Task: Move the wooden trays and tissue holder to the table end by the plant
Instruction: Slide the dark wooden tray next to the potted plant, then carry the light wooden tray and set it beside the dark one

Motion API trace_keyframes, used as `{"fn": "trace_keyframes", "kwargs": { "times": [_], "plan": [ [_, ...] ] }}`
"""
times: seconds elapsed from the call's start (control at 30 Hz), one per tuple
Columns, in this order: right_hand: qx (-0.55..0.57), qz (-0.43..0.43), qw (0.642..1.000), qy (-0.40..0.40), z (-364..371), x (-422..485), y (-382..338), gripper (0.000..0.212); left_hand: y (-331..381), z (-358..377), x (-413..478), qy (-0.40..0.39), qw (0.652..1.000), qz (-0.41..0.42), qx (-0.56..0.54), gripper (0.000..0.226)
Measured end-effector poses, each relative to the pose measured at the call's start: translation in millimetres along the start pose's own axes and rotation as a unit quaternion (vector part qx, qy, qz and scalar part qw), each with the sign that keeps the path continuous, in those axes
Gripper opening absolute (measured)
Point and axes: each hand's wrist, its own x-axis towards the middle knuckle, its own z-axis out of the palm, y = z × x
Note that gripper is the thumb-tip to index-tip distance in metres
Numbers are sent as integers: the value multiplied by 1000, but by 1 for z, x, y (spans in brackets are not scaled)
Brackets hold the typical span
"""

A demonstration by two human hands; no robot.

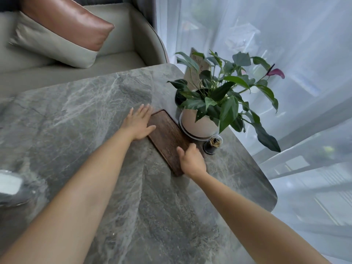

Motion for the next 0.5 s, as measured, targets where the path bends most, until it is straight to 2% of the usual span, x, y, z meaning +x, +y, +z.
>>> {"fn": "trace_keyframes", "kwargs": {
  "times": [0.2,0.37,0.5],
  "plan": [
    [-109,-161,980,38,-1,-21,-60,73,-53,-48,-63,98,993,-64,14,69],
    [-145,-252,956,49,16,-50,-122,76,-108,-73,-130,182,974,-134,-7,68],
    [-178,-315,932,39,42,-85,-166,75,-160,-71,-195,217,954,-204,-37,68]
  ]
}}
